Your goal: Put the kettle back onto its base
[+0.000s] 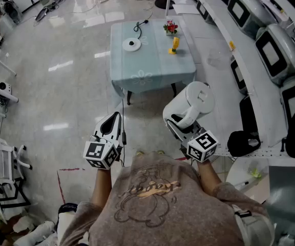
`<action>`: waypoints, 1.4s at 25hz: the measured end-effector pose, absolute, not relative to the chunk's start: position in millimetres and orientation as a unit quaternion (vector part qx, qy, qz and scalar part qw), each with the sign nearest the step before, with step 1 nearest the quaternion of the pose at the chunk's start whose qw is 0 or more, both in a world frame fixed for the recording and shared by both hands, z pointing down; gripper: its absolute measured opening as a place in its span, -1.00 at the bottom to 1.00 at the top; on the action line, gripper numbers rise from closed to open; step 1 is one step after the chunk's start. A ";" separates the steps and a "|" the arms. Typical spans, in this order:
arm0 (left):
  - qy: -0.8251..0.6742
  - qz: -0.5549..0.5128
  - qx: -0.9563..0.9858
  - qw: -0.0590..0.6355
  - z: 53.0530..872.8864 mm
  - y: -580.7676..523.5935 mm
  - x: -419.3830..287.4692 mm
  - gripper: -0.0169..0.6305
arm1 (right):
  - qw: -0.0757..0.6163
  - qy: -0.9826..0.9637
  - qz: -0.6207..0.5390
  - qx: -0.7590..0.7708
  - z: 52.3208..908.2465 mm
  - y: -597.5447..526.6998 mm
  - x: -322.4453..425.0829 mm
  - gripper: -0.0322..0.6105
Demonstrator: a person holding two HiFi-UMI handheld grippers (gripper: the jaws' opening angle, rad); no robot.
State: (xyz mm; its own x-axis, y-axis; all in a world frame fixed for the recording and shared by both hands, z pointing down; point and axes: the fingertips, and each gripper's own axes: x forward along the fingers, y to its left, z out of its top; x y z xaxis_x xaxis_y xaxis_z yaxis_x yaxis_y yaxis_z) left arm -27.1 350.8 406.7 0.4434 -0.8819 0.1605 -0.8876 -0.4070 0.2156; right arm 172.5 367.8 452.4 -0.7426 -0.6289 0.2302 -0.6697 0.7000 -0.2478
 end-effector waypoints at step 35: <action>-0.523 0.029 0.840 0.144 438.1 173.3 -95.3 -0.89 | 0.074 -0.940 0.140 0.302 466.6 176.8 78.2 -0.55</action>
State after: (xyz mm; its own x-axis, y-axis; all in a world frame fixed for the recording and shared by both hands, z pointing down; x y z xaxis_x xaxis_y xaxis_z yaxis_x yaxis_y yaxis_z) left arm -95.3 173.3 438.1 0.4520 -0.8694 0.1998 -0.8862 -0.4123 0.2112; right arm 78.2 176.8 466.6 -0.8071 -0.5463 0.2239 -0.5879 0.7788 -0.2188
